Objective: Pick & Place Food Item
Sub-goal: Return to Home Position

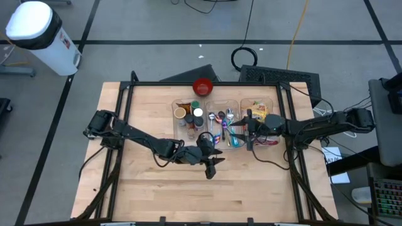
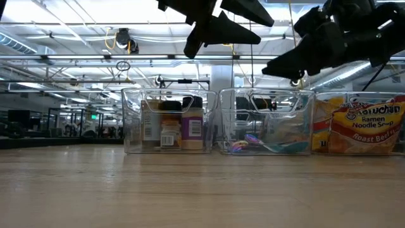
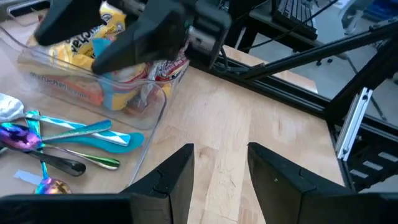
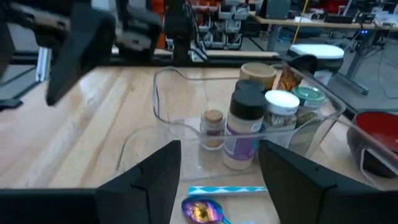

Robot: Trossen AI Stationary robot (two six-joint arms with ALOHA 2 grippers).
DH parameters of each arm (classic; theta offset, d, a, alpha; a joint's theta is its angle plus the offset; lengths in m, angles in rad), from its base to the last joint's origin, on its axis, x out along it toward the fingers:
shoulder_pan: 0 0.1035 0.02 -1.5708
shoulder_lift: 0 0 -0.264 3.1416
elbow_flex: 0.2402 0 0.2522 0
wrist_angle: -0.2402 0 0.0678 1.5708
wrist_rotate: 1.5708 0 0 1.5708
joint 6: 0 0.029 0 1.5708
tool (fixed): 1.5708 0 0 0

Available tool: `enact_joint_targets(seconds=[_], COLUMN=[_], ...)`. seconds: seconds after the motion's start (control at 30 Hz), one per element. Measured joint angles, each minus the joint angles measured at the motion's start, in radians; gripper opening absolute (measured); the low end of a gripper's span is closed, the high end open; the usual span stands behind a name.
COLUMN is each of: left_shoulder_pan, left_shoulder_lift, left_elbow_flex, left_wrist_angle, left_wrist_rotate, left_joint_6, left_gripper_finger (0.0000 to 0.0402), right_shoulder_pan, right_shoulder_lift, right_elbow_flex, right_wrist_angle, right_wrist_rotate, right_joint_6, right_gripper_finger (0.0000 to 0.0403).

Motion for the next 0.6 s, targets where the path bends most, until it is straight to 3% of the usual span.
enact_joint_targets(seconds=[0.2,0.47,0.6], left_shoulder_pan=[0.0,0.023,0.042], left_shoulder_lift=[0.0,-0.022,-0.125], left_elbow_flex=[0.0,0.0,0.0], left_wrist_angle=[0.001,-0.006,-0.103], left_wrist_rotate=[0.0,0.003,0.11], left_joint_6=[0.06,0.202,0.224], left_gripper_finger=[0.0159,0.0159,0.0159], right_shoulder_pan=[0.0,0.0,0.0], right_shoulder_lift=[-0.149,-0.458,-0.588], right_elbow_flex=[0.0,0.0,0.0], right_wrist_angle=[-0.085,-0.368,-0.442], right_wrist_rotate=[0.0,-0.001,-0.001], right_joint_6=[0.112,0.182,0.172], right_gripper_finger=[0.0197,0.0184,0.0183])
